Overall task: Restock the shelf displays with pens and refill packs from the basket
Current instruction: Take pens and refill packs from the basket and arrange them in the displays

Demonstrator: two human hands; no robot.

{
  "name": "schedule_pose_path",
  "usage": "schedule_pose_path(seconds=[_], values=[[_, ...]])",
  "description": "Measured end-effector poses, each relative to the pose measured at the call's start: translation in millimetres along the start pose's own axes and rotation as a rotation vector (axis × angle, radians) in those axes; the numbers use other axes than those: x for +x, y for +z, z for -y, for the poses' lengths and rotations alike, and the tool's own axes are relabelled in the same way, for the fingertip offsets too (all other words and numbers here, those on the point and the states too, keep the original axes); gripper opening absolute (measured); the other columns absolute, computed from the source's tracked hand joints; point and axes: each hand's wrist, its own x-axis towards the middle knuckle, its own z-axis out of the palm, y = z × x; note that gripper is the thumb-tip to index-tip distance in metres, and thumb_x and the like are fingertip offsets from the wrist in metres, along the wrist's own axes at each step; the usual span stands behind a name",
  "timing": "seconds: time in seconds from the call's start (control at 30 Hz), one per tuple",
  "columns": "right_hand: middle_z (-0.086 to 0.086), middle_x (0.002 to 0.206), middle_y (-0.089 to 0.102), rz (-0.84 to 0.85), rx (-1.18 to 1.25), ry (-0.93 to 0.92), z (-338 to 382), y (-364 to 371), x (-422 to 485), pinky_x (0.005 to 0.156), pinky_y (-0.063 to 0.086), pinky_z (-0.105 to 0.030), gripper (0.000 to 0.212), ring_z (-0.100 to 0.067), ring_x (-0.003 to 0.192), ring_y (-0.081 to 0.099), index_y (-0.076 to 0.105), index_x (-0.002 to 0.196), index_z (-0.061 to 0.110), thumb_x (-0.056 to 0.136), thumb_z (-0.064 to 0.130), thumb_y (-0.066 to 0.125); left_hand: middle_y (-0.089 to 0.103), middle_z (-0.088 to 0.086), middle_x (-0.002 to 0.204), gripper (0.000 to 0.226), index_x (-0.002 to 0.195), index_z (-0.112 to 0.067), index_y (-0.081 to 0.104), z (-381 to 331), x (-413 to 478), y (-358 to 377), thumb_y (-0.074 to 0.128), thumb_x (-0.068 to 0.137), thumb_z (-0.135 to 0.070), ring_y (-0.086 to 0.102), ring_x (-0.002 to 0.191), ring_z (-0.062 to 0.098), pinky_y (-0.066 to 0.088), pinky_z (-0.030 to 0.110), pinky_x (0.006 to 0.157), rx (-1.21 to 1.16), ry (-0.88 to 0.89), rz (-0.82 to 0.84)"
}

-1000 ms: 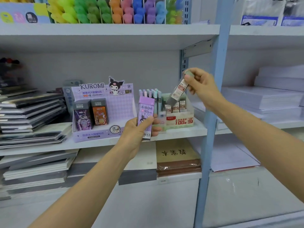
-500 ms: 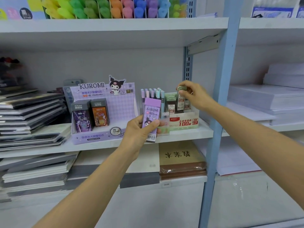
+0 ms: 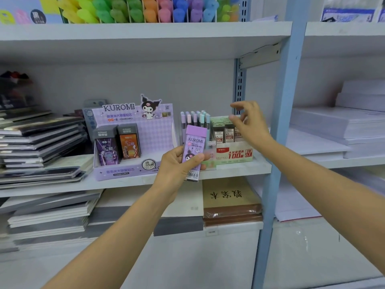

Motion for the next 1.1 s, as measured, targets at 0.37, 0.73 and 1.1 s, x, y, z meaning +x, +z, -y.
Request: schedule_pose_path(seconds=[0.37, 0.73, 1.1], values=[[0.005, 0.085, 0.071, 0.498, 0.437, -0.079, 80.0, 20.7, -39.6, 0.061, 0.048, -0.016, 0.017, -0.002, 0.071, 0.064, 0.065, 0.109, 0.009, 0.095, 0.017, 0.06, 0.075, 0.005, 0.101, 0.026, 0.111, -0.013, 0.062, -10.6, -20.6, -14.5, 0.07, 0.088, -0.02, 0.071, 0.094, 0.02, 0.056, 0.034, 0.085, 0.187, 0.088, -0.091], [-0.005, 0.092, 0.068, 0.265, 0.377, -0.146, 131.0, 95.5, -5.3, 0.071, 0.059, -0.028, 0.021, -0.018, 0.078, 0.065, 0.067, 0.113, 0.006, 0.093, 0.011, 0.062, 0.036, 0.006, 0.153, 0.065, 0.147, -0.013, 0.035, 7.9, -55.1, -142.8, 0.063, 0.089, -0.025, 0.026, 0.144, 0.024, 0.021, 0.04, 0.115, 1.535, 0.232, -0.285], [-0.001, 0.098, 0.066, 0.276, 0.064, -0.283, 135.1, 134.3, 8.1, 0.081, 0.053, -0.031, 0.025, -0.013, 0.082, 0.06, 0.065, 0.118, 0.009, 0.094, 0.016, 0.062, 0.055, 0.005, 0.125, 0.057, 0.134, -0.013, 0.051, 8.8, -56.3, -159.8, 0.067, 0.08, -0.017, 0.049, 0.12, 0.028, 0.033, 0.042, 0.106, 1.644, 0.385, -0.257]])
